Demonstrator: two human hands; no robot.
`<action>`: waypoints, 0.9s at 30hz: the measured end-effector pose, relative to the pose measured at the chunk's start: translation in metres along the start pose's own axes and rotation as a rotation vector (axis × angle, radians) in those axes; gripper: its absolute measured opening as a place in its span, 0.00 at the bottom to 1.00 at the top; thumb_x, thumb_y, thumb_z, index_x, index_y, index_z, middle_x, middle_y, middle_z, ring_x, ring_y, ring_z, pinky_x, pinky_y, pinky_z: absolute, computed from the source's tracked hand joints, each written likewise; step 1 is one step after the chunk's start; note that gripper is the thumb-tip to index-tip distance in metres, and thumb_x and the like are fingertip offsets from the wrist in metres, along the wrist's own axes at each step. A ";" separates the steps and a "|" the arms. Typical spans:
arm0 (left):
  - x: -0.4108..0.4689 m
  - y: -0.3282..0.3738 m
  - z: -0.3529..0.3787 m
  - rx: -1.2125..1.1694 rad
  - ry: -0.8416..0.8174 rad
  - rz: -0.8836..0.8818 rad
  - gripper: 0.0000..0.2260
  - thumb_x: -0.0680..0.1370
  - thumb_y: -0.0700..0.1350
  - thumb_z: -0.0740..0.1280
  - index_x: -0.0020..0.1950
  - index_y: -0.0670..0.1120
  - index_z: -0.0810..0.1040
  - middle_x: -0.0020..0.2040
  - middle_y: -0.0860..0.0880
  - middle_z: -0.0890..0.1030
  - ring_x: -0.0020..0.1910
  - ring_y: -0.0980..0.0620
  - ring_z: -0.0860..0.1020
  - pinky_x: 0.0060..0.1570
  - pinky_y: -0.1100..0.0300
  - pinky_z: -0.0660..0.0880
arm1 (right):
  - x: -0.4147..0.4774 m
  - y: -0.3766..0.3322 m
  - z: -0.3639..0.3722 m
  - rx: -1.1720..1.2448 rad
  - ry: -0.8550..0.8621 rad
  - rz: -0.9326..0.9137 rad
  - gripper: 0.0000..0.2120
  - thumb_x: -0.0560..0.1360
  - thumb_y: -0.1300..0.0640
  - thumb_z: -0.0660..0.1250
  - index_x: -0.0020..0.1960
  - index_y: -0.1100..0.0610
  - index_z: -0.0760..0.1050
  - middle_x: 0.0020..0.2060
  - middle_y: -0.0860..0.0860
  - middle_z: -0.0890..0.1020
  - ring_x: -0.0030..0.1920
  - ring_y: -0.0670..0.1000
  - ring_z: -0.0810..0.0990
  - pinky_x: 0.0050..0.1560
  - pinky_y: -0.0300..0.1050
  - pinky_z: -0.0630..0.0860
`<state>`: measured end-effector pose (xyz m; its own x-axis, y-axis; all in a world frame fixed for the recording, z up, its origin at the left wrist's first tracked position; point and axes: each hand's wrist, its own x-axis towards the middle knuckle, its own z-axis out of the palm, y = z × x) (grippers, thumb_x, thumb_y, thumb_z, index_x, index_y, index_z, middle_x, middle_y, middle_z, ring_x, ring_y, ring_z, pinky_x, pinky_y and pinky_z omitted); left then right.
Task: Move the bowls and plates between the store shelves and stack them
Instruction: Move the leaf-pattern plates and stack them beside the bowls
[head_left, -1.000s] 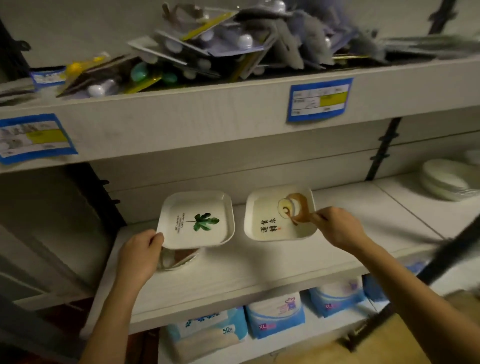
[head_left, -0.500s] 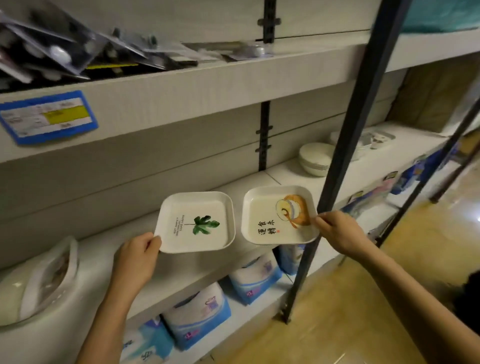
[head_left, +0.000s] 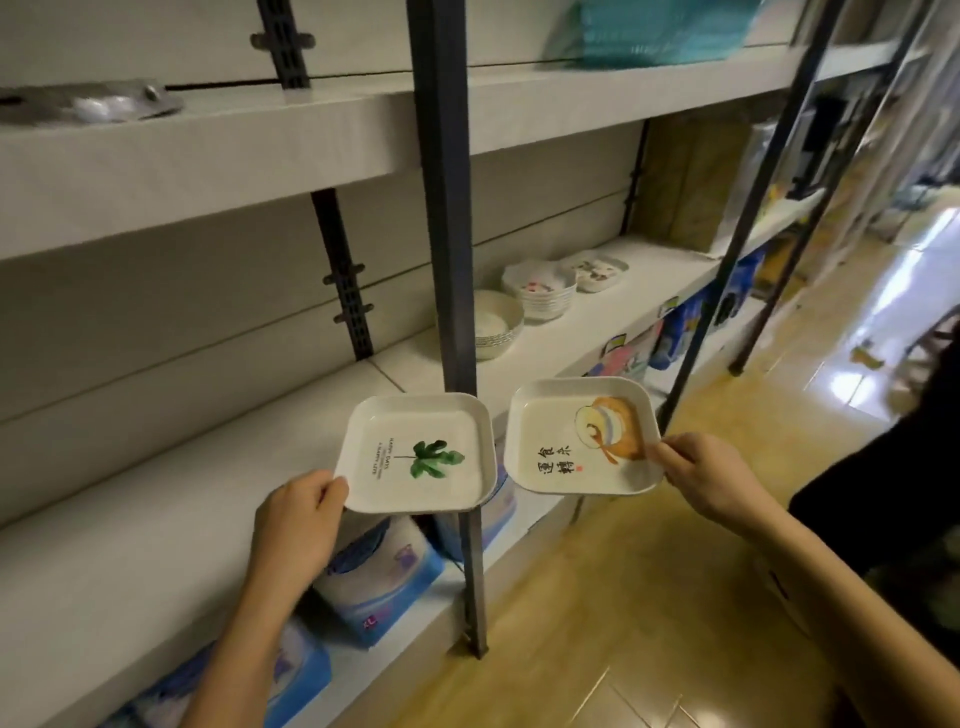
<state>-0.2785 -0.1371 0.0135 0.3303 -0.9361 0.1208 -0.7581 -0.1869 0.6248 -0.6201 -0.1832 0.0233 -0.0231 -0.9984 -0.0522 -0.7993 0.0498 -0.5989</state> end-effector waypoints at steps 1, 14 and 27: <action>0.002 0.010 0.007 -0.004 -0.007 0.013 0.12 0.79 0.42 0.58 0.43 0.38 0.79 0.37 0.46 0.76 0.36 0.50 0.72 0.29 0.64 0.63 | 0.002 0.009 -0.006 -0.006 0.012 0.022 0.19 0.79 0.51 0.58 0.41 0.63 0.80 0.30 0.54 0.76 0.30 0.51 0.72 0.33 0.45 0.68; 0.027 0.116 0.083 -0.065 -0.108 0.099 0.16 0.79 0.42 0.59 0.31 0.43 0.69 0.26 0.53 0.70 0.25 0.58 0.69 0.23 0.70 0.63 | 0.033 0.089 -0.073 0.001 0.169 0.215 0.21 0.78 0.52 0.59 0.42 0.69 0.79 0.30 0.58 0.75 0.31 0.54 0.70 0.35 0.47 0.65; 0.131 0.191 0.182 -0.081 -0.003 0.077 0.15 0.79 0.43 0.58 0.33 0.42 0.73 0.27 0.52 0.72 0.28 0.55 0.72 0.27 0.61 0.68 | 0.202 0.151 -0.122 0.042 0.064 0.159 0.18 0.79 0.53 0.59 0.40 0.64 0.79 0.29 0.54 0.74 0.29 0.50 0.70 0.32 0.42 0.67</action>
<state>-0.4829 -0.3503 0.0082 0.2707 -0.9478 0.1687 -0.7336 -0.0896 0.6737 -0.8188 -0.3805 0.0194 -0.1866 -0.9774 -0.0990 -0.7565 0.2072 -0.6203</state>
